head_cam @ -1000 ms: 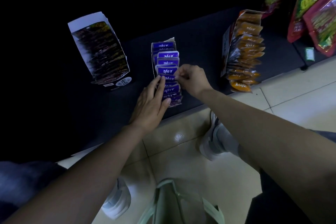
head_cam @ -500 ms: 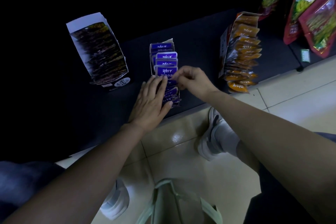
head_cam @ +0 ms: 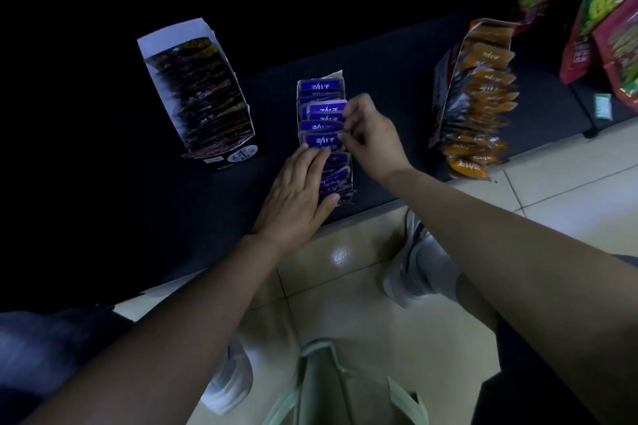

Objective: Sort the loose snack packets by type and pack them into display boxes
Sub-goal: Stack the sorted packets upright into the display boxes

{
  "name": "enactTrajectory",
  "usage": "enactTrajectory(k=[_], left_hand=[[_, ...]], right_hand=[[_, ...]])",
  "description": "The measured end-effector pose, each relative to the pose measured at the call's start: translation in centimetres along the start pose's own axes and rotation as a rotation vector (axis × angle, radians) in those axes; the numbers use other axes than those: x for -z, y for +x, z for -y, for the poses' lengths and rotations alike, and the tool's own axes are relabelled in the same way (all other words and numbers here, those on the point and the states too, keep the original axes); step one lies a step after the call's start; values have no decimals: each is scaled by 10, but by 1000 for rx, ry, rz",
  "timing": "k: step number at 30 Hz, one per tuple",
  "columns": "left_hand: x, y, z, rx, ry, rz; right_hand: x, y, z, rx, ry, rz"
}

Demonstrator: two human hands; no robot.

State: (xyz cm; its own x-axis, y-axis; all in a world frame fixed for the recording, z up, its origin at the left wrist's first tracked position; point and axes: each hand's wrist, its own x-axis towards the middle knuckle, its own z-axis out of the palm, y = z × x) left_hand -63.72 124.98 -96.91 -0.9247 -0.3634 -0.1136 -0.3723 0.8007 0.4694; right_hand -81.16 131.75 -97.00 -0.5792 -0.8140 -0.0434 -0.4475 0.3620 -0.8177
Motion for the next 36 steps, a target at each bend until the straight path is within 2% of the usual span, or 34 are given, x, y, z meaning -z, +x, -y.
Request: enactTrajectory(k=[4,7,10,13,16,20,24,27,32,36], left_hand=[[0,-1,0,-5,3,-6],[-1,-2,1,-2,7,-2],[0,-3,2,0,6,9],[1,-3,1,-5,9,17],[2,-6,1,-8,49,26],[5,-6,-1,-39,166,1],[6,0,1,-43,198,60],[5,0,2,-40,199,89],[6,3,0,-24,173,61],[4,1,2,-39,160,42]], right_hand=[[3,-2,-6,78,-118,64],[5,2,-8,26,-158,122],[8,3,-7,-51,-84,86],[14,2,-1,12,31,29],[14,-2,3,49,-5,142],[17,-3,3,-7,-51,230],[18,2,9,-58,-28,354],[14,-4,7,-103,43,260],[5,-7,0,-73,79,-82],[2,2,1,-140,31,-35]])
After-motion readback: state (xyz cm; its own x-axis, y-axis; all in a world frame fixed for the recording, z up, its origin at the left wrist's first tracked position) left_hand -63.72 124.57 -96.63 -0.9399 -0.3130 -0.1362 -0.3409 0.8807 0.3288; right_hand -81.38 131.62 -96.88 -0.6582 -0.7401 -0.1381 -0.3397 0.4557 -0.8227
